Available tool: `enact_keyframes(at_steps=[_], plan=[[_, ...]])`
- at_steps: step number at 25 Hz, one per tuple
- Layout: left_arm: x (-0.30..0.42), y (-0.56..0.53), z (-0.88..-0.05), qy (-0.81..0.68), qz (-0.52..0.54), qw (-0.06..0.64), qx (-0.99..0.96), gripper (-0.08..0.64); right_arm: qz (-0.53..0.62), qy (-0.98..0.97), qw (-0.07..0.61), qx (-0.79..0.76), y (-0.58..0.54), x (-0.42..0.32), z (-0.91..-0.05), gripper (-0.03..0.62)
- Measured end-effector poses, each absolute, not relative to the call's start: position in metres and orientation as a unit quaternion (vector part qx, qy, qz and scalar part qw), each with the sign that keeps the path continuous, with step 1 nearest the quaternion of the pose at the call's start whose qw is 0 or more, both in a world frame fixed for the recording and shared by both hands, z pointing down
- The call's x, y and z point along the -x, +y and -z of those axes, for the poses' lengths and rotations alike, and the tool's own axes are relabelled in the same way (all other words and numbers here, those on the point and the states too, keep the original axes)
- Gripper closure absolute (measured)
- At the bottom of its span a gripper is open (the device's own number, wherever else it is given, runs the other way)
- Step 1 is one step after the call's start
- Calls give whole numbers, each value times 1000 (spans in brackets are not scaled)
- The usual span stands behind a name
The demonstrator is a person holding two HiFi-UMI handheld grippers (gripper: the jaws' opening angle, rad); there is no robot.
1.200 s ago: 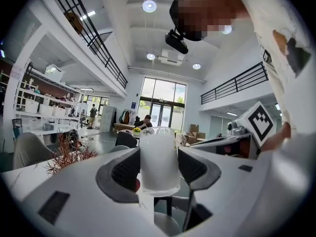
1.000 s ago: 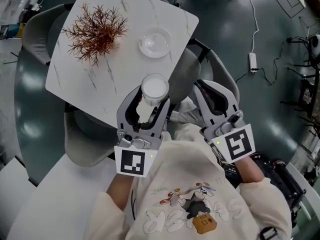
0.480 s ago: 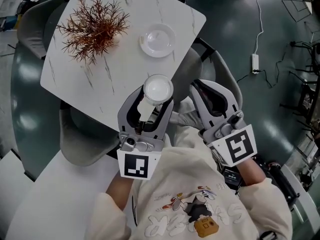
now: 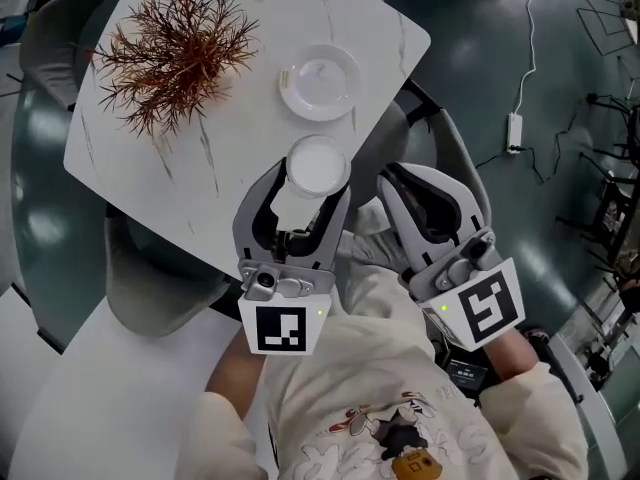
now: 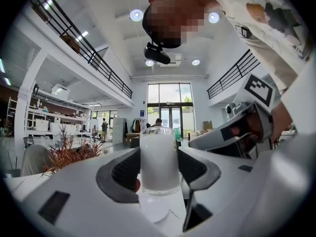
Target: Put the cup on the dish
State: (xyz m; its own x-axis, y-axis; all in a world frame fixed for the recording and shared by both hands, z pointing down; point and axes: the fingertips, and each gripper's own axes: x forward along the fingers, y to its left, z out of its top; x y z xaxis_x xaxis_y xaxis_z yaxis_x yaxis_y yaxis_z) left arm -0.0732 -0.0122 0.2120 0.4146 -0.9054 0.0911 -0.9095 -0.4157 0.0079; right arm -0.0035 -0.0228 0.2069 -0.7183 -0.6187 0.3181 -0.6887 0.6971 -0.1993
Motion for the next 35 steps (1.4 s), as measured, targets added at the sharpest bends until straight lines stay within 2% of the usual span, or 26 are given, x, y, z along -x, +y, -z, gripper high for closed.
enact_keyframes(at_steps=[10,11,12,13,14,16,25,27,35], plan=[[68,-41,-246,-548,-44,31,-835,318,-245,-912,52,-326,-56,16,-209,560],[67,-45,-250,-547,-45,30,-835,316,-251,-913,51,-316,-57,21,-212,552],[66,-47,-255,-545,-47,30,-836,317,-258,-914,52,-308,-58,25,-216,494],[65,-50,-260,-543,-49,31,-838,317,-265,-914,55,-301,-60,28,-222,468],[63,-52,-265,-541,-50,32,-839,316,-270,-914,58,-298,-62,30,-229,463],[61,-56,-273,-538,-51,34,-841,316,-275,-911,63,-300,-66,31,-241,411],[65,-73,-314,-545,-65,39,-835,316,-304,-903,59,-299,-82,37,-287,385],[64,-76,-321,-543,-69,37,-836,317,-312,-903,60,-288,-82,41,-294,347],[55,-81,-344,-533,-71,31,-842,316,-313,-906,81,-274,-93,47,-325,345]])
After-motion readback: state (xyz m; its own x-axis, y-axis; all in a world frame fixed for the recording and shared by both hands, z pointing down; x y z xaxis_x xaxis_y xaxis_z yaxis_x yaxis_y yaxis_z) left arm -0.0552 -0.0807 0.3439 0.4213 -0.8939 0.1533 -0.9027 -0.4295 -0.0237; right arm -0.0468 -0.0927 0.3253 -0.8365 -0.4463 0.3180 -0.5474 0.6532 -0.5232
